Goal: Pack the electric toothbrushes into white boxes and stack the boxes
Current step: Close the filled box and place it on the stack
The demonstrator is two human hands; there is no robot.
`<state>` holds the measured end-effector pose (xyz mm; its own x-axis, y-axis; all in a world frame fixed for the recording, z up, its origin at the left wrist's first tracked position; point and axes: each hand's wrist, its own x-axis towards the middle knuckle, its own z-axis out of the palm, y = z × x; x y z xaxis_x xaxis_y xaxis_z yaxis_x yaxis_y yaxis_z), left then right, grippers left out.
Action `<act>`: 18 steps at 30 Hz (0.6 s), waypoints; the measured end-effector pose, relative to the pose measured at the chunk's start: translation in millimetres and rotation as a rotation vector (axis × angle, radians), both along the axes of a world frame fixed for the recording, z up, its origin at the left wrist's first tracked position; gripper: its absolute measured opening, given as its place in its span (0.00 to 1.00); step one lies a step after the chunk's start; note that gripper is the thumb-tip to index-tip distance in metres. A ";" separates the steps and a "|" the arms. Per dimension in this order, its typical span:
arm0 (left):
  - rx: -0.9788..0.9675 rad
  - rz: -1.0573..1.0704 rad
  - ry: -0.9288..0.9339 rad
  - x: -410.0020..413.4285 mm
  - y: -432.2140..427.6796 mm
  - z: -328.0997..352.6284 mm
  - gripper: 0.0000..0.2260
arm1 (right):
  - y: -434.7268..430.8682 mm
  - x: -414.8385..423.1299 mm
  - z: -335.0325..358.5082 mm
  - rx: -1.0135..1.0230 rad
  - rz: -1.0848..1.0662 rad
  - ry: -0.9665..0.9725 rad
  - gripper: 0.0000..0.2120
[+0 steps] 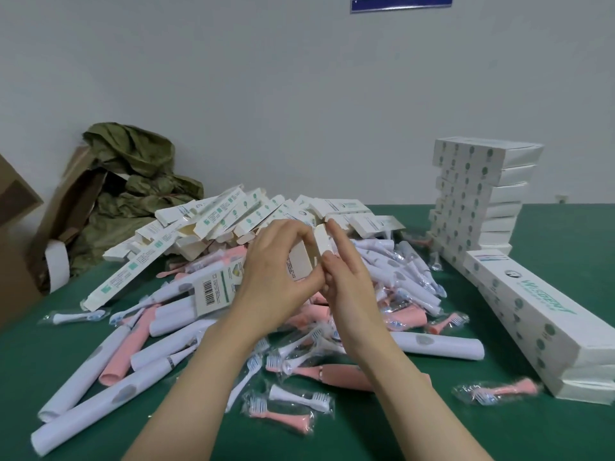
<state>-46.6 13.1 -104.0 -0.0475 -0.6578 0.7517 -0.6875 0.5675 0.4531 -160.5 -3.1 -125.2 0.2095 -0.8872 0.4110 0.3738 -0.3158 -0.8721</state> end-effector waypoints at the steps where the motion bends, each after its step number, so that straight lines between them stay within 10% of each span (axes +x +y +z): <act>1: 0.030 -0.012 -0.015 2.0 -0.3 -1.5 0.19 | 0.4 0.4 0.3 -0.001 -0.024 -0.008 0.22; 4: 0.078 0.061 -0.065 13.3 -3.3 -9.4 0.32 | 0.7 -0.5 1.7 -0.004 -0.072 -0.035 0.22; 18: -0.100 0.160 0.095 10.0 -0.2 -17.0 0.25 | 13.5 14.9 -11.8 -0.411 -0.277 0.439 0.21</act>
<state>-36.6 13.0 -121.0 0.1256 -0.5732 0.8097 -0.7296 0.4997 0.4669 -145.6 10.4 -137.0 0.2213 -0.7213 0.6563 -0.1322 -0.6890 -0.7126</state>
